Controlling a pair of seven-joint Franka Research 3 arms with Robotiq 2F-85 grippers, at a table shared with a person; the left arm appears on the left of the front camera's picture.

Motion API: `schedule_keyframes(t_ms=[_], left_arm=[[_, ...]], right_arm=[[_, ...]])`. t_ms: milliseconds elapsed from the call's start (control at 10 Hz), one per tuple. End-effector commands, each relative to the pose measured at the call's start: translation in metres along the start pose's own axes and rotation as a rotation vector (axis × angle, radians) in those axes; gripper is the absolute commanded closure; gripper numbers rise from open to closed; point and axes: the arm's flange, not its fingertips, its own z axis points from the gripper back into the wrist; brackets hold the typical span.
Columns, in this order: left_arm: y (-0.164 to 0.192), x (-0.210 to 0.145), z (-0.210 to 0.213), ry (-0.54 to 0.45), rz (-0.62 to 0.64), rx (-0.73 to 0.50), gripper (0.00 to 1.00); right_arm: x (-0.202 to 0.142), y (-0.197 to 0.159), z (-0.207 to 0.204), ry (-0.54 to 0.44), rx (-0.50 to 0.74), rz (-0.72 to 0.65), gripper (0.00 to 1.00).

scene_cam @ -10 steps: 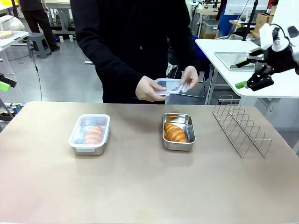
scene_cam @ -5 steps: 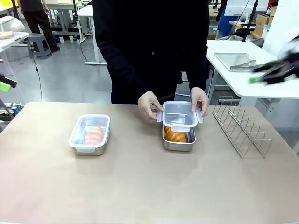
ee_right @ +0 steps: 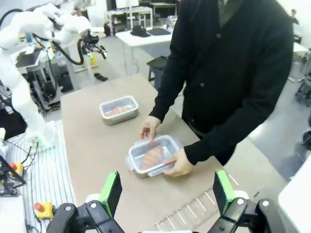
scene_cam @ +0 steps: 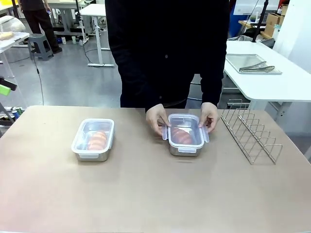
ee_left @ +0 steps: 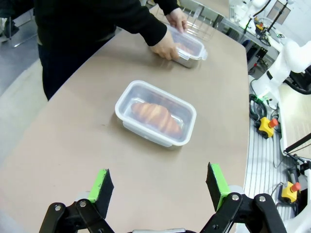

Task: Place the bread in airtight containers.
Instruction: Release when the human grabs the Airtight Container lid.

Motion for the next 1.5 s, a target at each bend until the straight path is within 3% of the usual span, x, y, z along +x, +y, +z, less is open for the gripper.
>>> schedule_keyframes(t_ms=[0, 500, 800, 900, 1400], left_arm=[[-0.002, 0.001, 0.000, 0.009, -0.009, 0.001, 0.00], [-0.002, 0.001, 0.000, 0.009, -0.009, 0.001, 0.00], [-0.002, 0.001, 0.000, 0.009, -0.009, 0.001, 0.00], [-0.002, 0.001, 0.000, 0.009, -0.009, 0.001, 0.00], [-0.002, 0.001, 0.000, 0.009, -0.009, 0.001, 0.00]], right_arm=[[-0.019, -0.017, -0.028, -0.005, 0.066, -0.020, 0.00], [-0.061, -0.012, -0.063, 0.015, 0.197, -0.030, 0.00], [-0.063, -0.013, -0.071, -0.019, 0.159, -0.001, 0.00], [-0.065, -0.012, -0.069, 0.023, 0.203, -0.041, 0.00], [-0.065, -0.012, -0.069, 0.023, 0.203, -0.041, 0.00]])
